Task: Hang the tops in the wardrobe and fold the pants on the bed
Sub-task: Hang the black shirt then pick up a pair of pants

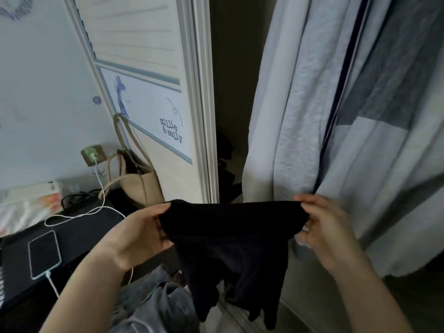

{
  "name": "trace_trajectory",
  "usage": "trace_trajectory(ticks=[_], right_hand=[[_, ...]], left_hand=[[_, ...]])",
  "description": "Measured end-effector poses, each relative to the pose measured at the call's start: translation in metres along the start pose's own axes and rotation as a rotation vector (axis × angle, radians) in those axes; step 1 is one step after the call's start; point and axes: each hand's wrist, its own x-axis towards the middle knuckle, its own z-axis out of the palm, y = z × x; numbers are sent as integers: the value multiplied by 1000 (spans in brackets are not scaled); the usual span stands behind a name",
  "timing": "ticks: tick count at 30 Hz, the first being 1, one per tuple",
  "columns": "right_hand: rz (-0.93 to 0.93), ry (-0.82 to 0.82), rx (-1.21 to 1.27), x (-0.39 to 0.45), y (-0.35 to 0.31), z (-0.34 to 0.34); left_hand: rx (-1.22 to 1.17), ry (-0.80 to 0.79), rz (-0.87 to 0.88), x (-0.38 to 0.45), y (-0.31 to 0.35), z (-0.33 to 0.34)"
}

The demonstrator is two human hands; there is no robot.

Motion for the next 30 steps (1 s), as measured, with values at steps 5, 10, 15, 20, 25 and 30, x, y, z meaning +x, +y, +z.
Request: trace_trajectory(ticks=[5,10,15,20,25,30], right_hand=[[-643,22,-739,-1,-13,38],[-926,57,-1183,-6,-35,68],[-738,0,-1501,3,-80,85],[-734,-162,-1629,4,-137,128],[-1030,-42,-1325,19,-231,190],[-1351,304,-1208,50,-337,250]], left_hand=[[270,128,289,-7,59,12],[179,396,669,0,97,41],[563,387,936,6,127,63],[741,307,1099,6,166,99],[877,296,1231,13,204,124],[996,367,1341,25,238,140]])
